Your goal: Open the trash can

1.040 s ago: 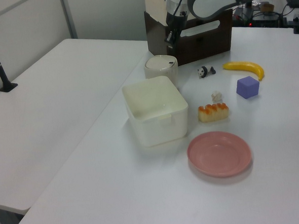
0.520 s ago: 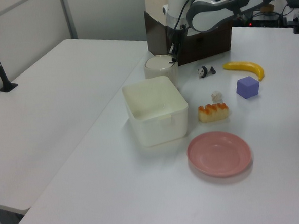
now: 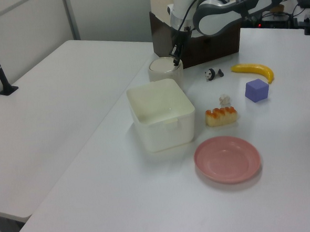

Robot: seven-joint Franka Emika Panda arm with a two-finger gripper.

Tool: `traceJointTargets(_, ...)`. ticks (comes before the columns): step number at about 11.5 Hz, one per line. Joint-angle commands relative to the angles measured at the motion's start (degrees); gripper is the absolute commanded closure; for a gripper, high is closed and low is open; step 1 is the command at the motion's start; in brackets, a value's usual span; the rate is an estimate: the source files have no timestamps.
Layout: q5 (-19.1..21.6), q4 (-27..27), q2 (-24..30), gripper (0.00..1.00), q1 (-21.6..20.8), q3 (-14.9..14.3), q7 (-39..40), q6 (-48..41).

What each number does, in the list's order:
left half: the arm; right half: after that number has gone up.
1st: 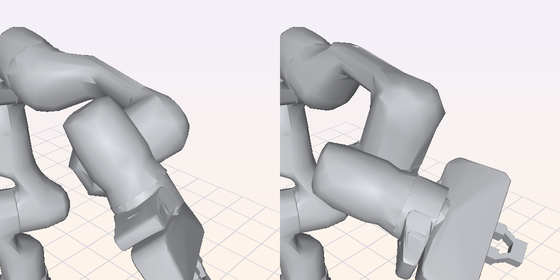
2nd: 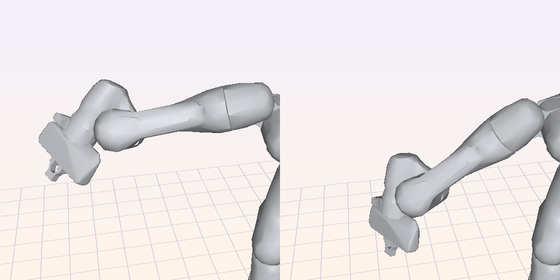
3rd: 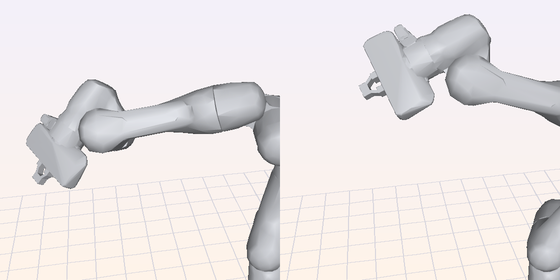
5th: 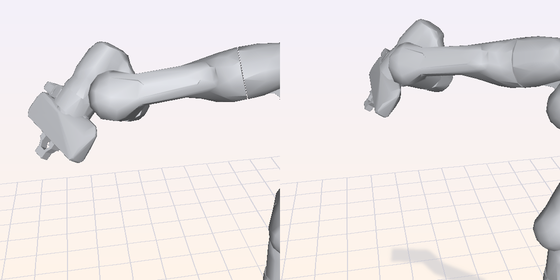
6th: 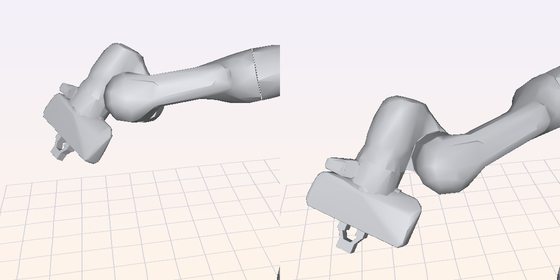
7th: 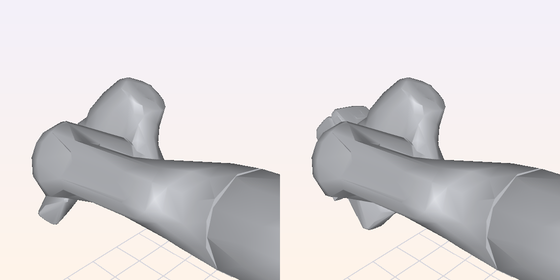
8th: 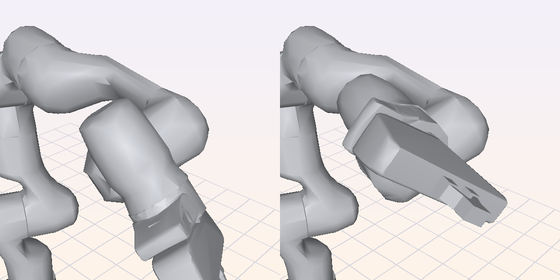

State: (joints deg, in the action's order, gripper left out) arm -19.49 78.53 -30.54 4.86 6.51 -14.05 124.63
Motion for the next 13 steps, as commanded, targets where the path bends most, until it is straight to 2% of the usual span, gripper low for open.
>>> traceJointTargets(1,-2.74,1.18,-0.04,1.00,-0.81,-0.71,-2.03,1.50)
traceJointTargets(7,-5.39,3.38,-0.04,1.00,-1.08,-0.62,-3.70,1.41)
traceJointTargets(9,-4.78,2.59,0.39,1.00,-0.90,-0.27,-3.70,1.32)
traceJointTargets(11,-2.51,-0.13,1.10,1.00,-0.55,-0.27,-4.84,1.14)
traceJointTargets(13,3.11,-0.14,3.81,1.00,0.23,-0.27,-4.32,0.71)
